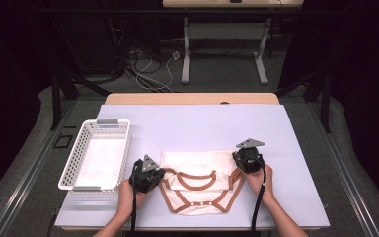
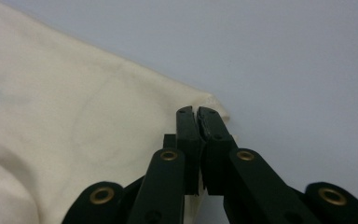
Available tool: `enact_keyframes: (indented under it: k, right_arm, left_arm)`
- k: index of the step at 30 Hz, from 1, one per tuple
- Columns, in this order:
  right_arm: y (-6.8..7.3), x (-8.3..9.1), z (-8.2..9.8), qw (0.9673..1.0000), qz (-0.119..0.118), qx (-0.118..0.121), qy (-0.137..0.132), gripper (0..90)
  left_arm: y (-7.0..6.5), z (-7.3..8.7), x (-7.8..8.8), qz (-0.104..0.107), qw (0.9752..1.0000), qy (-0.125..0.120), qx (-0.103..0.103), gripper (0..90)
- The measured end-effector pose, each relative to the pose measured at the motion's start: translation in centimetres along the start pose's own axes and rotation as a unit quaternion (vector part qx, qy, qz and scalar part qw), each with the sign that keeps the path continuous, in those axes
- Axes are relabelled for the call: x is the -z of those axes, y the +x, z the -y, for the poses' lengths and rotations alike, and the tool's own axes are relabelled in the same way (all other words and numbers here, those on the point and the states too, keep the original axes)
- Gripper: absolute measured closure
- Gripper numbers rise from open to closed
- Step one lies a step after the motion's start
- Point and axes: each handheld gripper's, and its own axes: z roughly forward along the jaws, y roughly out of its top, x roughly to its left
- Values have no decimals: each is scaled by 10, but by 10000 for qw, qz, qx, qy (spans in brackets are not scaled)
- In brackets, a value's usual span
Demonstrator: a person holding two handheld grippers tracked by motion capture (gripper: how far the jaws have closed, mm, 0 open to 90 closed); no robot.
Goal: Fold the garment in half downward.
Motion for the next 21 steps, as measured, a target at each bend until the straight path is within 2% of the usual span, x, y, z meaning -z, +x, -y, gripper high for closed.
enact_keyframes:
  k: [3,4,8,12,16,19,21]
  right_arm:
    - [-5,-3,-2,10000,-33,-24,22,868]
    - [-5,-5,-2,9999,-112,-30,110,853]
    - [-6,2,-2,9995,-272,-58,117,682]
    - [-5,21,-2,9987,-503,-97,49,577]
    - [0,40,2,9954,-944,-144,118,496]
    - [8,50,4,9917,-1266,-153,133,485]
    - [17,52,6,9898,-1406,-103,219,486]
  left_arm:
    - [1,-1,-2,19,10000,-34,26,863]
    - [1,-1,-1,54,10000,-5,46,854]
    - [2,0,3,180,9998,11,131,787]
    - [-1,1,13,246,9995,-94,165,720]
    - [-7,1,27,368,9989,-263,150,634]
    - [-10,0,34,511,9977,-402,193,571]
    - [-13,-3,37,504,9976,-449,139,508]
